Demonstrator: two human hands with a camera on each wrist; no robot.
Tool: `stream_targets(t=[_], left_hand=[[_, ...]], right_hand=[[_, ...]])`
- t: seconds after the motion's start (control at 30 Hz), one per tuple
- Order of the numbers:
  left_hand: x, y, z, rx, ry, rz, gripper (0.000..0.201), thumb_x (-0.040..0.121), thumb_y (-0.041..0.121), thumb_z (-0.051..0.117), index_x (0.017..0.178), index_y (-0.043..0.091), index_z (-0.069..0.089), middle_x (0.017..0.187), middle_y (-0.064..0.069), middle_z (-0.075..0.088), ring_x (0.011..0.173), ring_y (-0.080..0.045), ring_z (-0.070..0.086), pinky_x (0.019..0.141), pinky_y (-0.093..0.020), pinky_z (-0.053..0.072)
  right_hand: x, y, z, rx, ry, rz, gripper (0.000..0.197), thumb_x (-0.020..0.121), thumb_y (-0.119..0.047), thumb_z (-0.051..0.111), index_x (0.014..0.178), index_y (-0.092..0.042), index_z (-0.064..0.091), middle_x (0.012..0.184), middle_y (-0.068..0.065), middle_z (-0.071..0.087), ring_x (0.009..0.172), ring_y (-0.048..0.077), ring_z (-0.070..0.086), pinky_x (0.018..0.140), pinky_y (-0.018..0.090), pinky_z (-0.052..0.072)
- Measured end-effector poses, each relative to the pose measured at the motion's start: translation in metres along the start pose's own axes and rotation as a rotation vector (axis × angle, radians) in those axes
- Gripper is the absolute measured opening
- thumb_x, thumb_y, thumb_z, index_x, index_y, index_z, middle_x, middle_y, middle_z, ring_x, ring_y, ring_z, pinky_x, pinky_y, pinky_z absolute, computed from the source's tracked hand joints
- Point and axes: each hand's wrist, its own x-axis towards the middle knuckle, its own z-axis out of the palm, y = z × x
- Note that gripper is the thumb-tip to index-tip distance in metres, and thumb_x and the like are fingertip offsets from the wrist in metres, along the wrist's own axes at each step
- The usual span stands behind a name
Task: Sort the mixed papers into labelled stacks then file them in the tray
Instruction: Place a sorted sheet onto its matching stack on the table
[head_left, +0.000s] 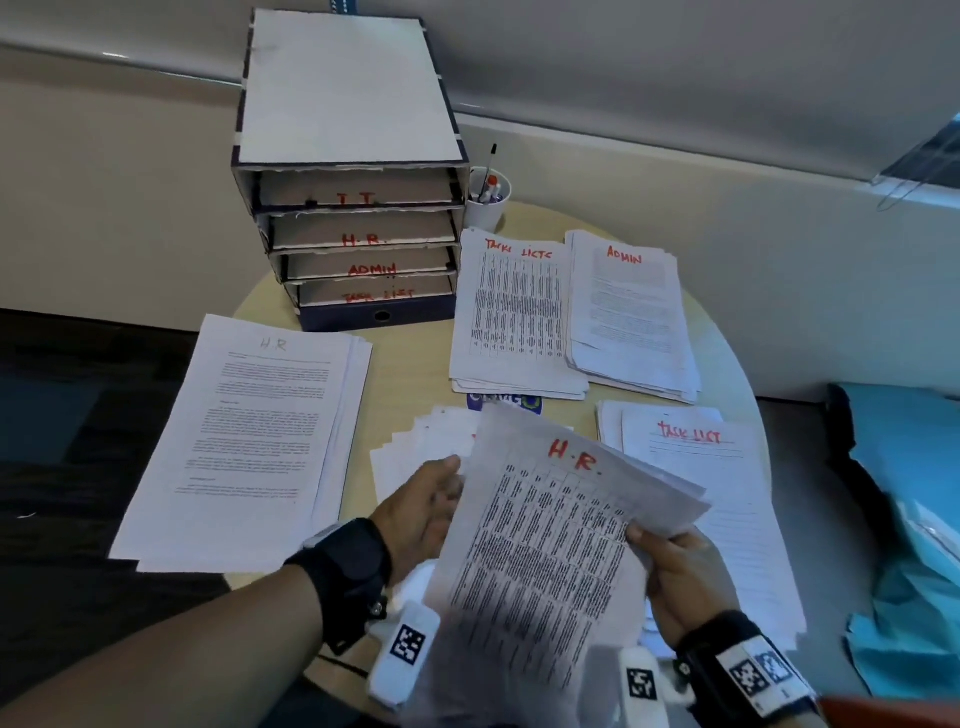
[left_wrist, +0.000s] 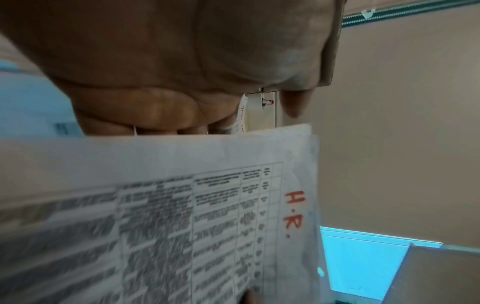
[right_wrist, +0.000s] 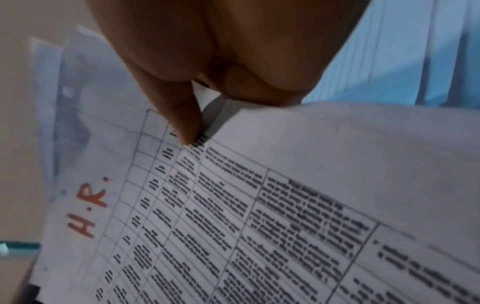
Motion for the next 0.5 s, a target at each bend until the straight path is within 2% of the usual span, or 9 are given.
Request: stream_targets(t=[0.07, 0.13, 0.17, 0.23, 0.3, 0.33, 0.4, 0.47, 0.5], left_hand=[[-0.009, 0.005, 0.002, 0.023, -0.007, 0.018, 0.027, 0.092, 0.041, 0.055, 0.097, 0.02, 0.072, 0.099, 0.0, 0.075, 0.09, -0.017, 0.068, 0.076, -0.025, 0.054], [-0.013, 0.004, 0.004, 0.314, 0.021, 0.035, 0.029, 0.086, 0.032, 0.063, 0.113, 0.021, 0.064, 0.104, -0.003, 0.073, 0.09, -0.02, 0.067, 0.081, -0.031, 0.057], [-0.015, 0.003, 0.001, 0.418, 0.088, 0.032, 0.029, 0.086, 0.028, 0.062, 0.114, 0.02, 0.063, 0.102, -0.007, 0.071, 0.083, -0.022, 0.065, 0.078, -0.034, 0.057], [-0.021, 0.012, -0.003, 0.456, 0.227, 0.016, 0.029, 0.089, 0.025, 0.056, 0.117, 0.018, 0.059, 0.099, -0.01, 0.068, 0.072, -0.02, 0.059, 0.067, -0.031, 0.053], [-0.027, 0.025, -0.006, 0.543, 0.298, 0.02, 0.02, 0.089, 0.023, 0.05, 0.108, 0.019, 0.054, 0.093, -0.012, 0.065, 0.071, -0.027, 0.062, 0.059, -0.033, 0.049], [-0.032, 0.035, -0.01, 0.611, 0.302, 0.038, 0.011, 0.088, 0.019, 0.048, 0.098, 0.018, 0.049, 0.088, -0.012, 0.062, 0.076, -0.033, 0.064, 0.058, -0.036, 0.047], [-0.042, 0.055, -0.013, 0.811, 0.26, 0.118, 0.011, 0.088, 0.012, 0.047, 0.088, 0.02, 0.04, 0.087, -0.012, 0.057, 0.085, -0.039, 0.062, 0.062, -0.035, 0.042], [-0.046, 0.071, -0.01, 1.009, 0.203, 0.195, 0.012, 0.089, 0.008, 0.05, 0.089, 0.017, 0.043, 0.089, -0.01, 0.054, 0.082, -0.036, 0.057, 0.064, -0.033, 0.04], [-0.051, 0.08, -0.009, 1.075, 0.186, 0.216, 0.011, 0.088, 0.007, 0.051, 0.095, 0.014, 0.048, 0.092, -0.011, 0.056, 0.085, -0.035, 0.058, 0.066, -0.033, 0.041]], right_hand=[[0.0, -0.004, 0.011, 0.056, 0.016, -0.004, 0.034, 0.076, 0.003, 0.067, 0.11, 0.005, 0.064, 0.1, 0.021, 0.075, 0.085, 0.031, 0.073, 0.067, 0.039, 0.062], [-0.001, -0.011, 0.022, 0.039, 0.003, -0.006, 0.026, 0.088, 0.014, 0.052, 0.106, -0.001, 0.063, 0.1, 0.018, 0.075, 0.084, 0.026, 0.074, 0.064, 0.032, 0.061], [0.002, -0.012, 0.029, -0.038, -0.012, -0.028, 0.028, 0.09, 0.014, 0.052, 0.107, -0.005, 0.063, 0.109, 0.021, 0.072, 0.091, 0.027, 0.073, 0.068, 0.032, 0.061], [0.004, -0.02, 0.041, -0.319, 0.052, -0.164, 0.041, 0.087, 0.01, 0.063, 0.119, -0.014, 0.059, 0.128, 0.024, 0.062, 0.105, 0.029, 0.068, 0.081, 0.035, 0.059], [-0.004, -0.039, 0.057, -0.712, 0.21, -0.423, 0.067, 0.081, -0.004, 0.077, 0.138, -0.023, 0.047, 0.142, 0.02, 0.05, 0.123, 0.032, 0.055, 0.102, 0.046, 0.047], [-0.015, -0.054, 0.072, -0.877, 0.241, -0.626, 0.064, 0.081, -0.016, 0.077, 0.138, -0.021, 0.048, 0.142, 0.02, 0.05, 0.127, 0.034, 0.049, 0.109, 0.046, 0.04], [-0.039, -0.079, 0.098, -1.105, 0.119, -1.062, 0.057, 0.077, -0.028, 0.067, 0.129, -0.006, 0.061, 0.133, 0.022, 0.057, 0.125, 0.034, 0.049, 0.11, 0.043, 0.036], [-0.058, -0.095, 0.126, -1.346, -0.158, -1.239, 0.05, 0.075, -0.032, 0.065, 0.12, -0.011, 0.067, 0.124, 0.018, 0.066, 0.12, 0.031, 0.054, 0.107, 0.047, 0.034], [-0.066, -0.099, 0.142, -1.51, -0.269, -1.237, 0.051, 0.07, -0.033, 0.071, 0.118, -0.015, 0.067, 0.12, 0.015, 0.069, 0.119, 0.03, 0.055, 0.109, 0.047, 0.029]])
